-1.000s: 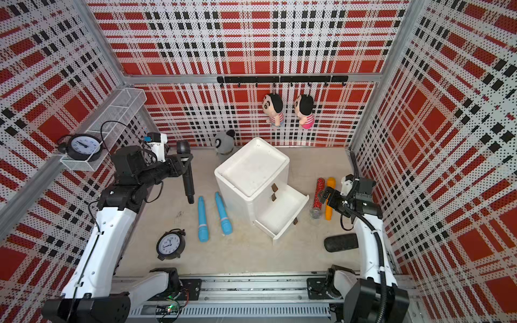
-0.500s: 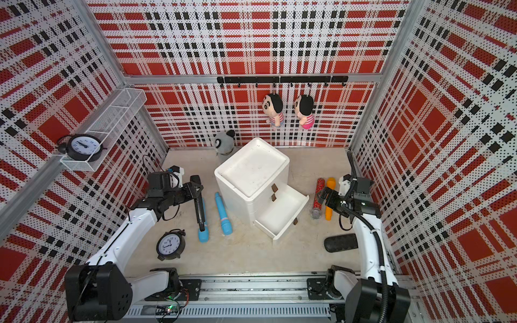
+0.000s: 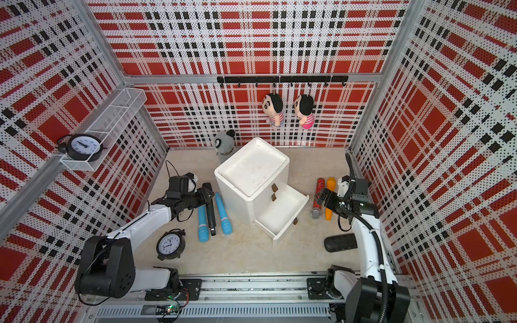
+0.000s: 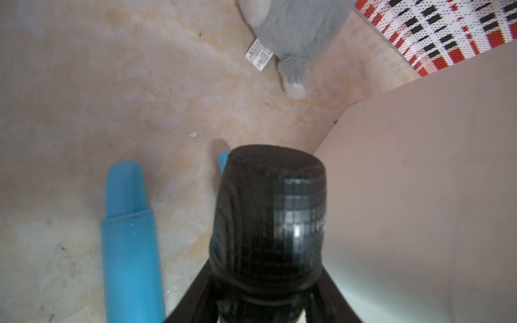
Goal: Take the microphone out of the drawer
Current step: Place the microphone at the center of the board.
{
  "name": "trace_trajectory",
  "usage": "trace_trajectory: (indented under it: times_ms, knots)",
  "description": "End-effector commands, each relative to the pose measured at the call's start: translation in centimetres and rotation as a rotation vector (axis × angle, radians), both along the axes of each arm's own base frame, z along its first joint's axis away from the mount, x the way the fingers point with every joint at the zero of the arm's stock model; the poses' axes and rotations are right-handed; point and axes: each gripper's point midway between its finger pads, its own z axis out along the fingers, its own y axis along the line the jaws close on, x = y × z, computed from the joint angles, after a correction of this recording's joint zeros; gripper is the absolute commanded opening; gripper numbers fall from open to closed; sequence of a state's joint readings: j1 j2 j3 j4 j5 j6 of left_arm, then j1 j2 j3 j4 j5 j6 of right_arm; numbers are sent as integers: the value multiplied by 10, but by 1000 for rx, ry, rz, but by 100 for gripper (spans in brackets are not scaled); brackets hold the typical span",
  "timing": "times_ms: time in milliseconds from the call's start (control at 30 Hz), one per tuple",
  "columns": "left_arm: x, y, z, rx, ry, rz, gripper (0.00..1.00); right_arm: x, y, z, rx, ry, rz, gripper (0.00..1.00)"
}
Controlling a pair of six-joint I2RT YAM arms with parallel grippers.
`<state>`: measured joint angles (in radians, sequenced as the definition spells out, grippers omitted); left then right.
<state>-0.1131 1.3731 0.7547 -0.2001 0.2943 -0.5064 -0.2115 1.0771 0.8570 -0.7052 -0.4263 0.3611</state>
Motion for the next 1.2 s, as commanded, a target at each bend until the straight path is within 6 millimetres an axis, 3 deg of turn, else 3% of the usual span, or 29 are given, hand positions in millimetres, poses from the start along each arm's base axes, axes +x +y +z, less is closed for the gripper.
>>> trace_trajectory:
  times_ms: [0, 100, 400, 933, 1167]
  knots:
    - [7, -2, -4, -2, -16, 18, 2, 2, 2, 2, -8, -20, 8, 100]
    - [5, -3, -14, -1, 5, 17, 5, 1, 2, 1, -9, -20, 8, 100]
    - [2, -4, -33, 6, 52, 13, 36, -1, 2, 2, -13, -26, 5, 100]
    - [-3, -4, -61, 6, 108, 15, 50, -5, 2, 1, -13, -28, 3, 100]
    - [0, -3, -61, 10, 107, 17, 59, -4, 1, 3, -17, -32, -1, 100]
